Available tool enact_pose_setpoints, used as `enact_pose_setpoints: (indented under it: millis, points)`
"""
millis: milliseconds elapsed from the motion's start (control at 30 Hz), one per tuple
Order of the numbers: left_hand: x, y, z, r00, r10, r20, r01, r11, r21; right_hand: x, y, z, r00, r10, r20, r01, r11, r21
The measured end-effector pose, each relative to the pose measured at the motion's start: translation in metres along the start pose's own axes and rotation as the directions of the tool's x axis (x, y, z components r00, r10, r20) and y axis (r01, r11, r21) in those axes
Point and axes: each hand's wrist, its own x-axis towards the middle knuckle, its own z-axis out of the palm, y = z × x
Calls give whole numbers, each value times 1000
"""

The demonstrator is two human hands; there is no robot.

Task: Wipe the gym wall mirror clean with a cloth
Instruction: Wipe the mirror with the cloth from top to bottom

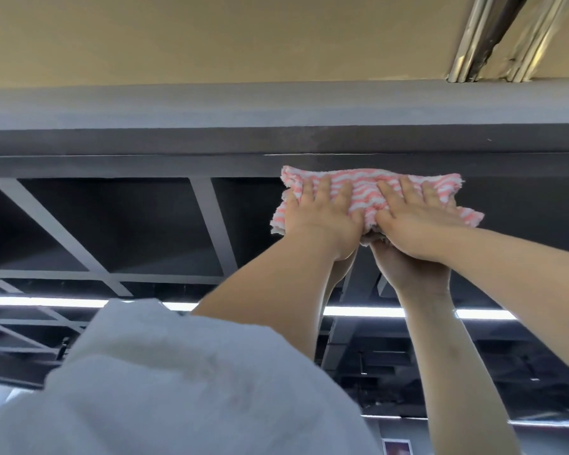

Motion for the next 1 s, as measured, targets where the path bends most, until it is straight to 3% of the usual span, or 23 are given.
enact_pose_setpoints:
  millis: [567, 833, 1000]
  points:
    - [-128, -224, -33, 994, -88, 69, 79, 990, 117, -73, -249, 41, 986, -159, 47, 159, 987, 1]
    - [-193, -308, -36, 992, -116, 45, 108, 983, 151, -111, -337, 66, 963, -270, 5, 270, 963, 7]
    - [-231, -348, -41, 983, -165, 78, 148, 971, 191, -135, -382, 72, 938, -338, 73, 337, 941, 35]
